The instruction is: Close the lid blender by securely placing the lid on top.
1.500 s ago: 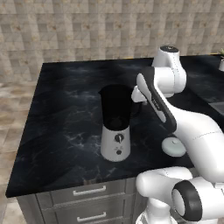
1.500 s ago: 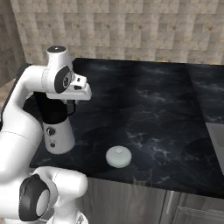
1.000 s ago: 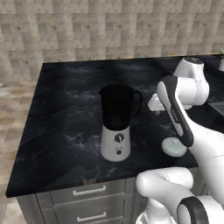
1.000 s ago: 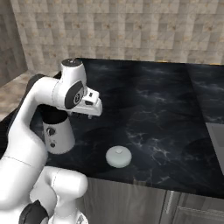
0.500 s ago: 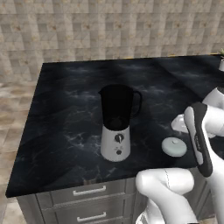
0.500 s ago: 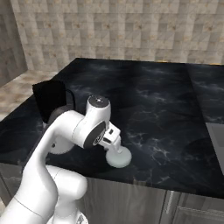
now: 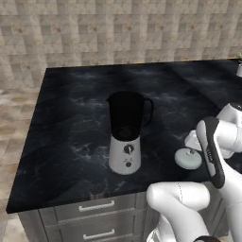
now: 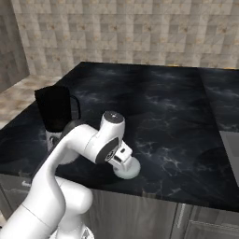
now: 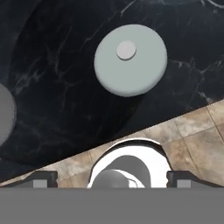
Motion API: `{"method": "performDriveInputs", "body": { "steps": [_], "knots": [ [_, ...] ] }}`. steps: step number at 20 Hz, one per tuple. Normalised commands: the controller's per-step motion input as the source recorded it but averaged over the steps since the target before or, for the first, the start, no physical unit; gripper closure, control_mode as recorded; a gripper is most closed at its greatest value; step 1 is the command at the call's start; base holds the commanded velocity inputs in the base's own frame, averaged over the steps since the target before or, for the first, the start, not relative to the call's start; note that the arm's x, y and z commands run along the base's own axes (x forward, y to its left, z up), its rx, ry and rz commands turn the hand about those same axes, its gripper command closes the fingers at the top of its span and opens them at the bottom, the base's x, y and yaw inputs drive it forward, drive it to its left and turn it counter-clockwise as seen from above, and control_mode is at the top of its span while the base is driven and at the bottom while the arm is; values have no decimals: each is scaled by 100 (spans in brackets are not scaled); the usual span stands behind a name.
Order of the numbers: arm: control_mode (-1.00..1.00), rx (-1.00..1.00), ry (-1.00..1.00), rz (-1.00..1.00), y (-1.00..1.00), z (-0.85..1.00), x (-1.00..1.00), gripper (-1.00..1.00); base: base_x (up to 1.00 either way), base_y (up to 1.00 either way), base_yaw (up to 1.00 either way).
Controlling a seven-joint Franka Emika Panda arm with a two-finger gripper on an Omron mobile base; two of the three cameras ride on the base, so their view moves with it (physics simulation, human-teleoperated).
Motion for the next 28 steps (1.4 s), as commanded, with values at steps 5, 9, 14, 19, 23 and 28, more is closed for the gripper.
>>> {"method": "performDriveInputs", "body": {
  "steps": [5,9,14,19,23,28],
  "knots": [
    [-100,0,14,-4,-4,-17,31,-100,0,0,0],
    [-100,0,9,0,-13,-5,52,-100,0,0,0],
    [-100,0,9,0,-24,-7,46,-100,0,0,0],
    [-100,0,8,1,-18,-18,27,-100,0,0,0],
    [-100,0,10,2,-10,-29,23,-100,0,0,0],
    [-100,0,7,2,-1,-38,26,-100,0,0,0]
  ]
}}
